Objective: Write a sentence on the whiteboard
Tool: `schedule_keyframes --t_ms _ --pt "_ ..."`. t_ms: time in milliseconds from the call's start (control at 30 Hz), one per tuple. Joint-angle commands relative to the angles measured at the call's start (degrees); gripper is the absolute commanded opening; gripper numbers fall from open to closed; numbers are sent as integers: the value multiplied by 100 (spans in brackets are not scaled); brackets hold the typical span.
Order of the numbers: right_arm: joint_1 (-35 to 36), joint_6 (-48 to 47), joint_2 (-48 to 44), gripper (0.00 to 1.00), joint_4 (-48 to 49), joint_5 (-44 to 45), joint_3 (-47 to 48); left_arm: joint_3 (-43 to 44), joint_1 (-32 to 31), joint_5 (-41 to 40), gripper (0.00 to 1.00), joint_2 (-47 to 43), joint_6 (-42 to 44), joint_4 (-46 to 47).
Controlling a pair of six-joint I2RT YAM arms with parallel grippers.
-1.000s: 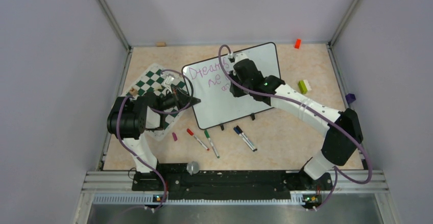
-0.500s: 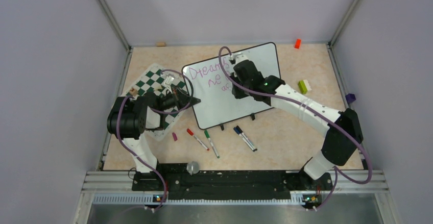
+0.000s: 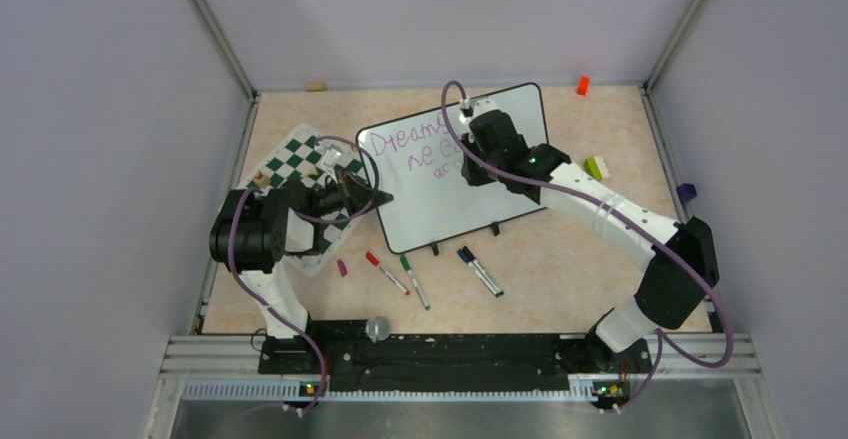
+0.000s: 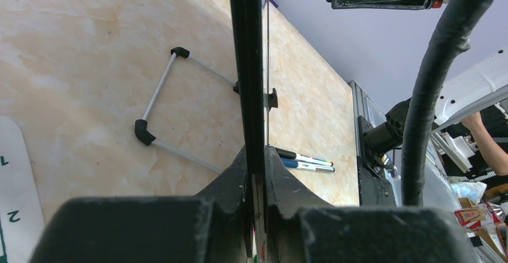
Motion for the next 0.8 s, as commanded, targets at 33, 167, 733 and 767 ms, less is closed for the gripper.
schedule_keyframes --t_ms 33,167,733,767 --pt "-43 4 -107 0 187 -91 226 -38 -52 633 0 -52 500 441" --pt "-47 10 -22 0 223 -174 210 -47 -47 633 0 -58 499 448" --pt "-147 32 176 0 -102 337 377 -57 -50 635 0 -68 503 448" --pt "-154 30 165 0 -108 343 368 -54 -54 641 0 -63 498 448"
